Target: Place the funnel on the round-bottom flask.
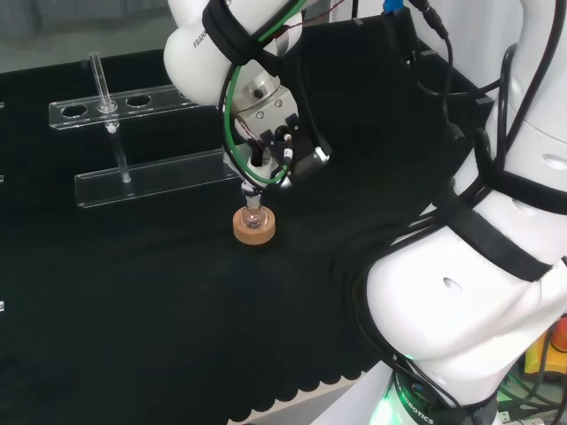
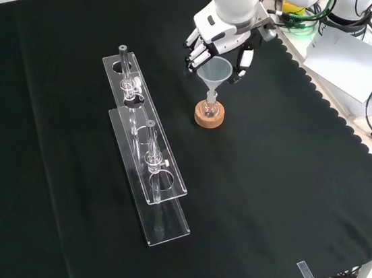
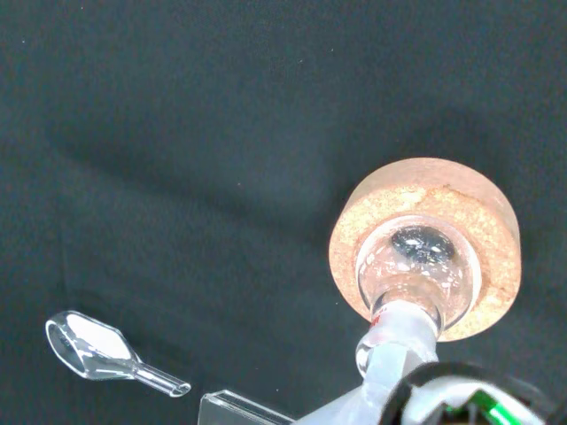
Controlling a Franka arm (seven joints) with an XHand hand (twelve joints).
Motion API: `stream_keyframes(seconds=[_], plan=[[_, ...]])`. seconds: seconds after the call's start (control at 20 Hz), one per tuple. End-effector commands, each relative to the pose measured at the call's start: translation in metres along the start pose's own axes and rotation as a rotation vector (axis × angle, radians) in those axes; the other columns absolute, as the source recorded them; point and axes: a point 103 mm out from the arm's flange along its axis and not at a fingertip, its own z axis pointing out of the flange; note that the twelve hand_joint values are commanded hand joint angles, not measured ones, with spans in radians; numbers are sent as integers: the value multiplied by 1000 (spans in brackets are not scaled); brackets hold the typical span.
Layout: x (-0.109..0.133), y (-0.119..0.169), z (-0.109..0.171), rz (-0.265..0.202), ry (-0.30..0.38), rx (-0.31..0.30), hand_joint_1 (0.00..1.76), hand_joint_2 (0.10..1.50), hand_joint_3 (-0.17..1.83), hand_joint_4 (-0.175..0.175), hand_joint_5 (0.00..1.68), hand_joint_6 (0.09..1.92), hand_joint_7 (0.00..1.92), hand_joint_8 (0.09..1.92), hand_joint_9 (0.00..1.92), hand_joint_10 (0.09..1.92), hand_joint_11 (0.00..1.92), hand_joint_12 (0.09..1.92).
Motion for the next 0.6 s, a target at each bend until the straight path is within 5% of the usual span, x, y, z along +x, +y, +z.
stream_keyframes(seconds=[0.05,0.45,0.6], plan=[[2,0,1,-7,6,1,911,695,697,-70,779,820,678,802,1040,548,714,1166],[7,-1,3,-16,11,25,886,662,707,-76,556,797,554,820,899,615,620,1223],[5,0,6,-19,15,47,869,648,705,-78,408,626,404,806,726,652,483,1276]])
